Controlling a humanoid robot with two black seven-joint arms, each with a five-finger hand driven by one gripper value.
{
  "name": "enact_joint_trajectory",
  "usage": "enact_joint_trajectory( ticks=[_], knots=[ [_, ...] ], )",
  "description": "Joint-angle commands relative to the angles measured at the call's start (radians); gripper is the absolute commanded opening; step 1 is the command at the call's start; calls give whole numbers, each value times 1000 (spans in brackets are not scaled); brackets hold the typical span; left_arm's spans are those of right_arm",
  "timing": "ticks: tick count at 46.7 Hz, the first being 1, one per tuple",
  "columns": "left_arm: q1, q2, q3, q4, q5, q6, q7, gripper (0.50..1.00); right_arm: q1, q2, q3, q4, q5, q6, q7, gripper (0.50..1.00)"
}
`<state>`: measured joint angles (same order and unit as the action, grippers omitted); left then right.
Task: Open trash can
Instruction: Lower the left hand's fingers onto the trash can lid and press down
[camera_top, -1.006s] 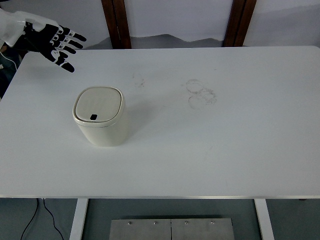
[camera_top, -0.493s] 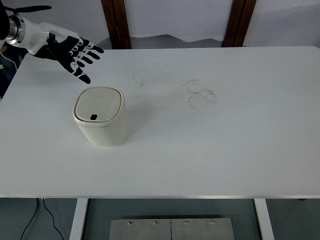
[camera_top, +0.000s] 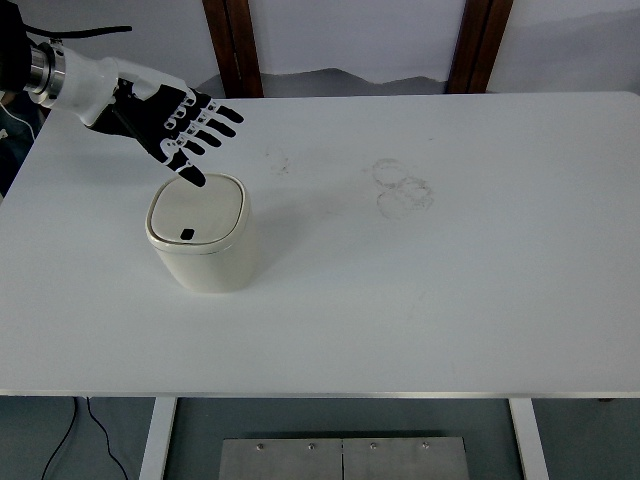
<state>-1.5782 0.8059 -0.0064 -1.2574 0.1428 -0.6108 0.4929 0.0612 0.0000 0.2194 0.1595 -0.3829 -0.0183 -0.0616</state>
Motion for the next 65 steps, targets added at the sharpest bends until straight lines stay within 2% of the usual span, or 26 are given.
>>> enact_joint_trajectory(
  ticks=[1,12,65],
  knots=[
    [0,35,2,-39,-2,0,3,1000,0,0,0,0,-1,0,0,995],
    [6,118,31,-117,-2,0,3,1000,0,0,0,0,-1,0,0,995],
    [113,81,45,-112,-3,0,-11,1000,0,0,0,0,1,0,0,995]
  ],
)
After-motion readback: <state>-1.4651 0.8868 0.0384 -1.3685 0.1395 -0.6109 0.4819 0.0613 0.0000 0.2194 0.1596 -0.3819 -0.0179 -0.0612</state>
